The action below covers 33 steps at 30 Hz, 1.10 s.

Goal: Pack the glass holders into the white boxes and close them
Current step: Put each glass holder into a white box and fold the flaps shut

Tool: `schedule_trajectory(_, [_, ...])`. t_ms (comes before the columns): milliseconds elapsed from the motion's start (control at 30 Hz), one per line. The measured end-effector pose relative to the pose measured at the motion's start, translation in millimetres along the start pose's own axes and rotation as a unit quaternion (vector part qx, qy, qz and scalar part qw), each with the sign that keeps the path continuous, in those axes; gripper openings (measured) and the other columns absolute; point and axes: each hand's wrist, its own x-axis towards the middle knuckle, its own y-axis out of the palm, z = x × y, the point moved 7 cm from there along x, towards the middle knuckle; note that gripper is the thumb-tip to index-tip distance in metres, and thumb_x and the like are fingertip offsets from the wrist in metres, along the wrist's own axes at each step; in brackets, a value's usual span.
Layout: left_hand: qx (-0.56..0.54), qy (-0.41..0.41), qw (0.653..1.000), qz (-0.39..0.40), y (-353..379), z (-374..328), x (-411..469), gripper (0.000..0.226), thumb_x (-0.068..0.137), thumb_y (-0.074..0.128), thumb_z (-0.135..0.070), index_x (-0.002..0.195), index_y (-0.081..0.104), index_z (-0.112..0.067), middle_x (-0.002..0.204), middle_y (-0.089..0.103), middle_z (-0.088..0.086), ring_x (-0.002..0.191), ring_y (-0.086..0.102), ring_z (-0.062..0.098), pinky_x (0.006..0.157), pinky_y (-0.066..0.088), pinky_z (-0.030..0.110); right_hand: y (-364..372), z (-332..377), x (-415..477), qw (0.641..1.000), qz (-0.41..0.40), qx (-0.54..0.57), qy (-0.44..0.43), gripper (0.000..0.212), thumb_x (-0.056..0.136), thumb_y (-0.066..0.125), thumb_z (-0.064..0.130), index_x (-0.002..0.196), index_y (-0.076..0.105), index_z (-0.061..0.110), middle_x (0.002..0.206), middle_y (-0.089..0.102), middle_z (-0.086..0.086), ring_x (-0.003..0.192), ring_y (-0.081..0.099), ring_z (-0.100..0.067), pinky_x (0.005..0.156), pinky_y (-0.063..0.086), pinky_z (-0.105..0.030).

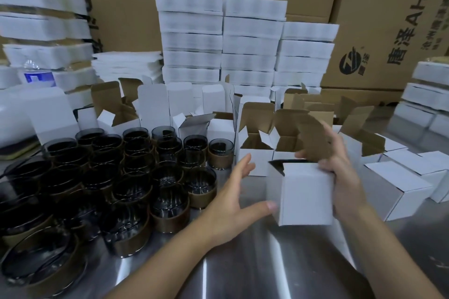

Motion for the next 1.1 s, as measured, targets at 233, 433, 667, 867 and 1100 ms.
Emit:
schedule_trajectory(233, [-0.101, 0.030, 0.994, 0.025, 2, -2, 3, 0.098, 0.067, 0.079, -0.028, 0.140, 0.019, -0.050, 0.124, 0.054, -0.025, 0.117, 0.055, 0.002, 0.094, 0.048, 0.023, 42, -34, 15, 0.978, 0.073, 0.116, 0.159, 0.033, 0.075, 0.044, 0.029, 0.099, 0.061, 0.014, 0.085, 0.073, -0.004, 0.072, 0.071, -0.017, 0.055, 0.054, -0.025])
schedule_trajectory(433, [-0.024, 0.030, 0.998, -0.050, -2, 5, 7, 0.108, 0.063, 0.083, -0.035, 0.124, 0.006, -0.079, 0.130, 0.028, -0.028, 0.115, 0.044, -0.014, 0.091, 0.041, 0.008, 20, -44, 20, 0.992, -0.063, -0.046, 0.097, 0.010, 0.089, 0.062, 0.021, 0.082, 0.056, 0.021, 0.076, 0.064, 0.002, 0.070, 0.064, -0.012, 0.059, 0.050, -0.023])
schedule_trajectory(667, [0.072, 0.018, 0.996, -0.059, -2, 11, 11, 0.093, 0.061, 0.073, -0.033, 0.116, 0.015, -0.080, 0.119, 0.015, -0.032, 0.115, 0.032, -0.013, 0.096, 0.035, 0.006, 17, -23, 15, 0.993, -0.063, -0.098, -0.024, 0.020, 0.078, 0.058, 0.036, 0.063, 0.071, 0.031, 0.085, 0.064, 0.018, 0.085, 0.061, 0.000, 0.070, 0.051, -0.017])
schedule_trajectory(867, [0.090, 0.027, 0.992, -0.086, -10, 8, 10, 0.080, 0.057, 0.074, -0.034, 0.111, 0.029, -0.072, 0.112, 0.022, -0.022, 0.095, 0.040, -0.020, 0.083, 0.042, 0.004, 46, -23, 6, 0.967, 0.113, -0.224, -0.047, 0.021, 0.075, 0.061, 0.041, 0.095, 0.067, 0.040, 0.125, 0.046, 0.019, 0.115, 0.050, 0.002, 0.090, 0.039, -0.011])
schedule_trajectory(1100, [0.120, 0.030, 0.988, -0.095, -12, 6, 6, 0.081, 0.054, 0.080, -0.039, 0.112, 0.027, -0.062, 0.116, 0.023, -0.027, 0.100, 0.042, -0.017, 0.084, 0.051, 0.023, 54, -20, -2, 0.944, 0.144, -0.290, -0.068, 0.033, 0.074, 0.061, 0.031, 0.104, 0.057, 0.043, 0.125, 0.044, 0.022, 0.118, 0.042, 0.008, 0.087, 0.031, -0.002])
